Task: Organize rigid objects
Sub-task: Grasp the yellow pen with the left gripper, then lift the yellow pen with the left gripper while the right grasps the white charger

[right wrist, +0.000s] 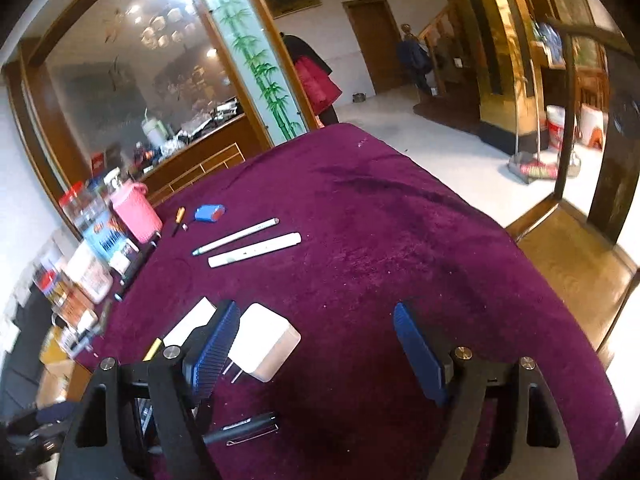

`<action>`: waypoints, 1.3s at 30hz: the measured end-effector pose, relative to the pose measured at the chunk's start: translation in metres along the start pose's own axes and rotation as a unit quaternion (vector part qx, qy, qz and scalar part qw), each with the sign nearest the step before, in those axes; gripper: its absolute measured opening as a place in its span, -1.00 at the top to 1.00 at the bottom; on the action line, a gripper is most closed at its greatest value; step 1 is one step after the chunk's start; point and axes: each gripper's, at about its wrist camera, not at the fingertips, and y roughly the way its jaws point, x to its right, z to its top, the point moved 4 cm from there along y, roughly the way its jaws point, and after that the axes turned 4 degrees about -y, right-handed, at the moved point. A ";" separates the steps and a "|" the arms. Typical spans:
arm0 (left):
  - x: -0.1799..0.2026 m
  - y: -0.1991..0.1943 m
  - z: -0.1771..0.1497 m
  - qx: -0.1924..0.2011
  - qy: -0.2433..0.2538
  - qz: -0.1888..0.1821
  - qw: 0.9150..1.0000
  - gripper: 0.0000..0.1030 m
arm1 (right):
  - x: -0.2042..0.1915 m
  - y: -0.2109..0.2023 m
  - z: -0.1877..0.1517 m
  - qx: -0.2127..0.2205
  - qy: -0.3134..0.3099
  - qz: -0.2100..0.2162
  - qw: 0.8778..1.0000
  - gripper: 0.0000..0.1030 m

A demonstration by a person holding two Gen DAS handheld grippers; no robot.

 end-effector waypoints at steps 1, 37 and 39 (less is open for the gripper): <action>-0.002 0.006 0.002 -0.004 0.007 0.011 1.000 -0.09 | -0.003 0.001 0.000 0.000 -0.006 0.001 1.000 -0.61; -0.008 0.032 0.036 0.024 0.067 0.017 0.997 0.85 | -0.005 0.019 -0.006 -0.029 -0.009 0.007 1.000 -0.61; -0.009 0.004 0.034 0.048 0.054 -0.010 0.997 0.85 | -0.001 0.020 -0.006 -0.033 0.004 0.014 0.999 -0.61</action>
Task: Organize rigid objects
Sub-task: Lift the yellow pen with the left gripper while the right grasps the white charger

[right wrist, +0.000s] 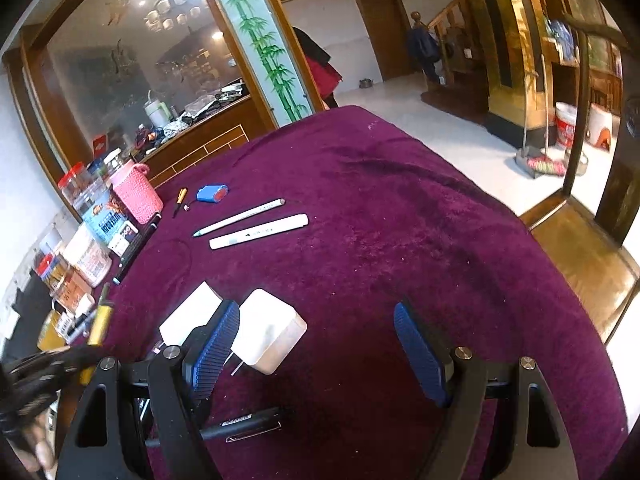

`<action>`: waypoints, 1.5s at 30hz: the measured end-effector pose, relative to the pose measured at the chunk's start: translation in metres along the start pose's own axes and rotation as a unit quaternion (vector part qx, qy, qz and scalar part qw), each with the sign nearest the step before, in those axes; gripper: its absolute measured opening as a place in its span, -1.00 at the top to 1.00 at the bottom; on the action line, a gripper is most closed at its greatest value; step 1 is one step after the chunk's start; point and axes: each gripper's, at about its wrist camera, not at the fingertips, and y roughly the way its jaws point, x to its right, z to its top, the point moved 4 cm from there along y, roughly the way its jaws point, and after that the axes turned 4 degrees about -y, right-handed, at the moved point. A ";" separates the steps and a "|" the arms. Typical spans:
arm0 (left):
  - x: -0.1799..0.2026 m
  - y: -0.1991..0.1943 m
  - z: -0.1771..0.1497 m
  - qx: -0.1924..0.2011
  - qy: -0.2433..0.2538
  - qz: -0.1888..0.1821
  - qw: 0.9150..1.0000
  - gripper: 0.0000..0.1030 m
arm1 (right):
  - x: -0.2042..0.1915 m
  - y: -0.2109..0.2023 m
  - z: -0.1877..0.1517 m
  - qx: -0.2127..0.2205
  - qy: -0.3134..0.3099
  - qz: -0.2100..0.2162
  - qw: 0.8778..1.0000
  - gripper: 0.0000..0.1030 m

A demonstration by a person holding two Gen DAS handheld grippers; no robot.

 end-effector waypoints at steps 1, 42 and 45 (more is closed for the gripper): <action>0.001 -0.014 -0.001 0.011 -0.008 -0.013 1.000 0.85 | 0.003 0.001 -0.001 -0.003 0.007 0.005 1.000 -0.61; -0.172 -0.195 -0.143 0.164 -0.235 -0.056 0.956 0.85 | -0.120 0.079 0.008 -0.191 -0.018 -0.044 0.980 -0.31; -0.170 -0.197 -0.144 0.166 -0.238 -0.061 0.955 0.85 | -0.117 0.085 0.006 -0.197 0.004 -0.039 0.980 -0.23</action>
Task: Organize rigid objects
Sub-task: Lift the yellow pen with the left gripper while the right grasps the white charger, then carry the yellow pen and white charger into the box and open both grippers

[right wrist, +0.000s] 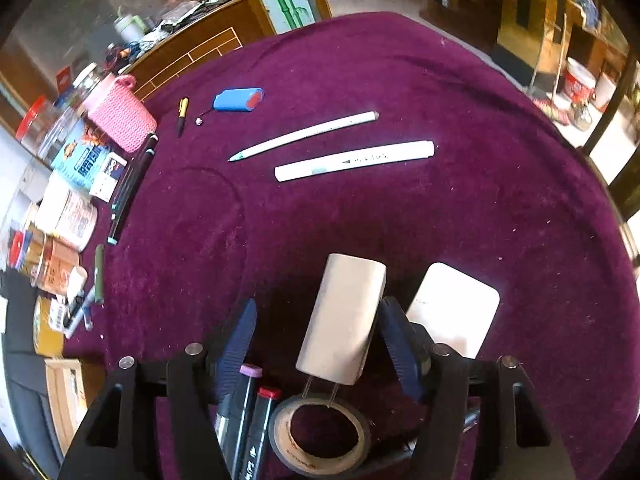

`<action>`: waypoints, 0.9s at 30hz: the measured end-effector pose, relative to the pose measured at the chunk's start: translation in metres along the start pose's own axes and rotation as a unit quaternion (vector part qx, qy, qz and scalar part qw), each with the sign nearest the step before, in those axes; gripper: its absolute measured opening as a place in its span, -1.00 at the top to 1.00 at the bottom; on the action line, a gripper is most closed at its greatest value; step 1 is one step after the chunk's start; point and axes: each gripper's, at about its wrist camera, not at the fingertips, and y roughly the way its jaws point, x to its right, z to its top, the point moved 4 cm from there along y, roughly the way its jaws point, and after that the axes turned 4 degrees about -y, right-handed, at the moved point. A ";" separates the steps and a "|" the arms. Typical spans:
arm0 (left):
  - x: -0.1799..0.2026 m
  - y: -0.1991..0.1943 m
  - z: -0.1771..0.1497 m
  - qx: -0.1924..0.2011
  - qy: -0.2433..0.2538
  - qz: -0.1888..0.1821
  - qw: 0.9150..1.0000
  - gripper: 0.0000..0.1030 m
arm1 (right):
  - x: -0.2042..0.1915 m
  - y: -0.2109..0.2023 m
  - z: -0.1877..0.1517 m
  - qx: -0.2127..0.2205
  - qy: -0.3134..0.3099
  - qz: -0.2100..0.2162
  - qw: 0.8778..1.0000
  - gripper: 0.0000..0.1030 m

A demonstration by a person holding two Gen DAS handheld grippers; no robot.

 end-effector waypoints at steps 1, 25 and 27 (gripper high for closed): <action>0.001 -0.001 -0.001 0.000 0.000 -0.002 1.000 0.85 | 0.000 0.002 -0.001 -0.004 0.002 -0.002 1.000 0.29; -0.076 0.085 0.049 -0.137 0.014 0.172 0.975 0.85 | -0.179 -0.049 -0.086 -0.026 -0.125 0.244 0.961 0.41; -0.085 0.096 0.049 -0.156 0.009 0.183 0.971 0.85 | -0.207 -0.039 -0.097 -0.046 -0.138 0.256 0.956 0.40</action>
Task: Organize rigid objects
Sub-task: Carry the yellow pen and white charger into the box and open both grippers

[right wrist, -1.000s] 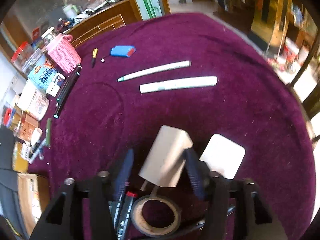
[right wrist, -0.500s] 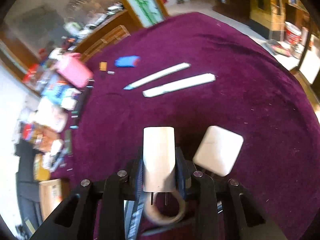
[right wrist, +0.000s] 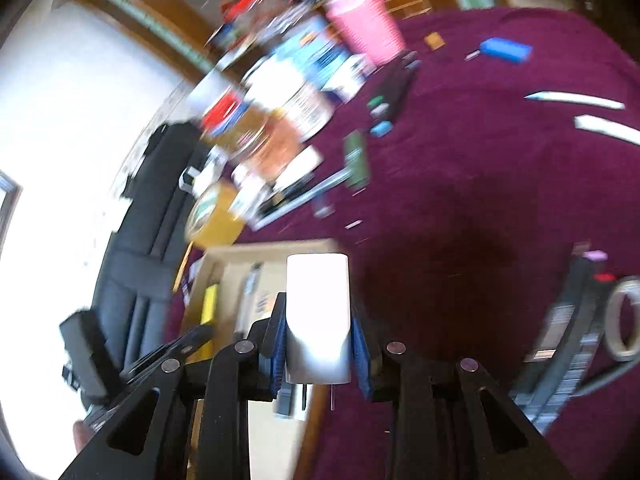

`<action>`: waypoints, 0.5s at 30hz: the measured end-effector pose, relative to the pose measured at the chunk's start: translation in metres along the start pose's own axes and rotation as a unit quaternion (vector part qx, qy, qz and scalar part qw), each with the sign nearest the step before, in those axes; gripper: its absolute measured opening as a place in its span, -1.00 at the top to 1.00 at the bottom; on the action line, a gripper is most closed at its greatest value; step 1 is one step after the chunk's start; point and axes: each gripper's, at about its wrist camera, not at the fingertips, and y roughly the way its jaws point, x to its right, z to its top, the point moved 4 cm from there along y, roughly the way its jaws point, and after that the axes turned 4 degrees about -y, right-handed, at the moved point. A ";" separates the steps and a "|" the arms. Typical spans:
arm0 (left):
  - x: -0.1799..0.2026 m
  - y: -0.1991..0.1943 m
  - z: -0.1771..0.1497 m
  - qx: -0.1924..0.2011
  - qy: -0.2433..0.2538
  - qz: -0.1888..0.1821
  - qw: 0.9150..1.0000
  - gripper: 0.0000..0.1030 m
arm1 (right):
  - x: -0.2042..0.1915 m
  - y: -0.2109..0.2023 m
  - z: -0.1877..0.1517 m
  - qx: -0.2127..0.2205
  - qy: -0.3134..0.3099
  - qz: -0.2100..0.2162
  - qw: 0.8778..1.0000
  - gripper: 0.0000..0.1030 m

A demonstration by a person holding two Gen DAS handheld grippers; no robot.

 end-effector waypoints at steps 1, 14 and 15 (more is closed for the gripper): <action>-0.003 0.006 0.001 -0.008 -0.003 0.006 1.000 0.85 | -0.008 0.010 -0.001 -0.009 -0.005 0.007 1.000 0.40; -0.022 -0.001 0.003 0.004 -0.038 -0.024 0.999 0.48 | -0.071 0.090 -0.002 -0.063 -0.050 0.018 0.997 0.41; -0.021 -0.005 0.003 0.009 -0.041 -0.029 0.999 0.31 | -0.072 0.092 -0.001 -0.062 -0.048 0.018 0.997 0.41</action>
